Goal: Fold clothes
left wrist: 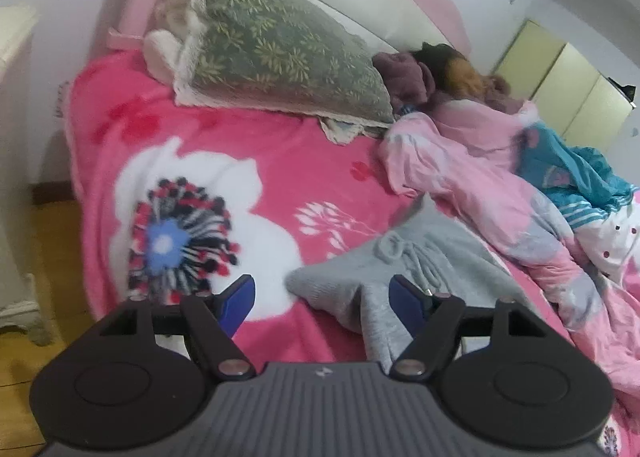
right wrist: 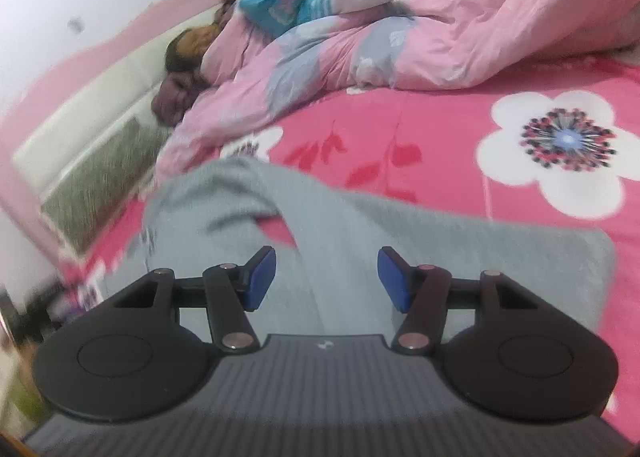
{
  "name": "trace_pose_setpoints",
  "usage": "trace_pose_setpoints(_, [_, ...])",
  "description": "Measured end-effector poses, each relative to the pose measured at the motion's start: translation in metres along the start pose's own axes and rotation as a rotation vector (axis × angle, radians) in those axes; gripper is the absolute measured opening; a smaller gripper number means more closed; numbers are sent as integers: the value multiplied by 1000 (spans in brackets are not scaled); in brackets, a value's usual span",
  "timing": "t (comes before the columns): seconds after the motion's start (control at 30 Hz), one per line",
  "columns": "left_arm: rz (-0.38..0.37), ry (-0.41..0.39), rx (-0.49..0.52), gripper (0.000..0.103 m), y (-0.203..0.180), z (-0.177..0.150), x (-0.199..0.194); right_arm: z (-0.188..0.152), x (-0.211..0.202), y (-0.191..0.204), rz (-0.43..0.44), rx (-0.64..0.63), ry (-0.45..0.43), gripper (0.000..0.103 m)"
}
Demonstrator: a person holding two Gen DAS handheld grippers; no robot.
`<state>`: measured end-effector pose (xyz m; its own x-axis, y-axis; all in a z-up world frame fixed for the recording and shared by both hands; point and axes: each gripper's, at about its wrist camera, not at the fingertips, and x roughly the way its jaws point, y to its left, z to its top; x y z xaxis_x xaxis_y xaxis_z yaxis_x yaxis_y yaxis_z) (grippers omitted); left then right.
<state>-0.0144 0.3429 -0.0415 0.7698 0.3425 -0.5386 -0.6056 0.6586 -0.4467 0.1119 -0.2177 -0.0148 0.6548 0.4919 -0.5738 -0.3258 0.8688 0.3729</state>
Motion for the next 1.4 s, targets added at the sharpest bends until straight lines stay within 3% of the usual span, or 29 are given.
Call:
trace_pose_setpoints(0.13, [-32,0,100,74,-34,-9,-17,-47,-24,21,-107,-210,-18,58])
trace_pose_setpoints(0.3, [-172,101,228,74,-98,-42,-17,-97,-39,33,-309,-420,-72,59])
trace_pose_setpoints(0.4, [-267,178,321,74,-140,-71,-16,-119,-45,21,-396,-391,-107,57])
trace_pose_setpoints(0.6, [-352,310,503,74,-192,-140,-8,-142,-65,0,-422,-223,-198,56])
trace_pose_setpoints(0.73, [-341,335,604,74,-206,-170,-5,-156,-76,-7,-436,-165,-227,54])
trace_pose_setpoints(0.93, [-308,378,591,73,-200,-181,6,-175,-87,3,-381,-188,-216,54])
trace_pose_setpoints(1.0, [-306,377,596,73,-201,-181,5,-175,-88,2,-393,-173,-237,49])
trace_pose_setpoints(1.07, [-303,376,603,73,-202,-181,5,-173,-89,-1,-409,-146,-263,26])
trace_pose_setpoints(1.13, [-304,377,605,73,-202,-181,5,-172,-89,-3,-424,-120,-290,14])
trace_pose_setpoints(1.27, [-311,378,595,73,-200,-179,6,-140,-105,-2,-438,-125,-439,10])
trace_pose_setpoints(1.4, [-318,378,590,73,-199,-178,8,-95,-104,-6,-476,-197,-528,9])
